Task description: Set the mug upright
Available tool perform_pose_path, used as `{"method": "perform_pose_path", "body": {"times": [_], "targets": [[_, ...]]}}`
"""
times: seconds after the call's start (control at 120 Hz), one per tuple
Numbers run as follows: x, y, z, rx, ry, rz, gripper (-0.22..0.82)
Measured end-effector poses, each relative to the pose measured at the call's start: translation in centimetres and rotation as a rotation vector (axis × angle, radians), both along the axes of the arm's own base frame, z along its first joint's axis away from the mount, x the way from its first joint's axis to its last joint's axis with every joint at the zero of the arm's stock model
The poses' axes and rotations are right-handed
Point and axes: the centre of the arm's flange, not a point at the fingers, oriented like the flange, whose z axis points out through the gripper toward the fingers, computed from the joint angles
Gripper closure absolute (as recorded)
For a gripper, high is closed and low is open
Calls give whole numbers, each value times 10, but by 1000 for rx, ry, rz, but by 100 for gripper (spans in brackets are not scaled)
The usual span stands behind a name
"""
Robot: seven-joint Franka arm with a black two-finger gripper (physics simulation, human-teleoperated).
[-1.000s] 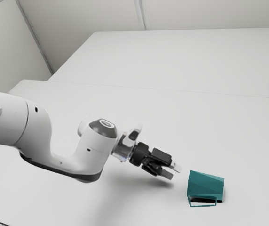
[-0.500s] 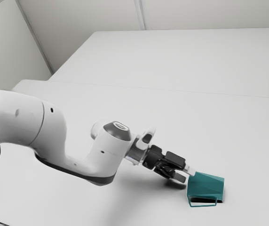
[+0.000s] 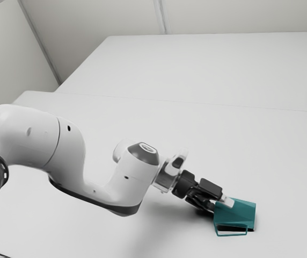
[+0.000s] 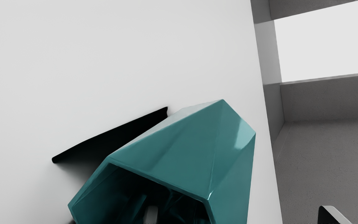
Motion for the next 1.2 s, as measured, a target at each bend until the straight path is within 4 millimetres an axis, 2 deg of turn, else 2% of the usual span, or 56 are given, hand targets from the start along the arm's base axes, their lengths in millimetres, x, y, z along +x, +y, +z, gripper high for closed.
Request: {"method": "perform_pose_path", "body": {"times": [0.467,0.575,0.767,0.933,1.2], "targets": [[-3,-5,2,-4,-4,-9,60],[0,-9,8,-11,-17,-14,68],[-2,-15,23,-9,-53,-24,75],[0,-11,49,1,-112,-40,77],[33,42,100,221,-275,-170,78]]}}
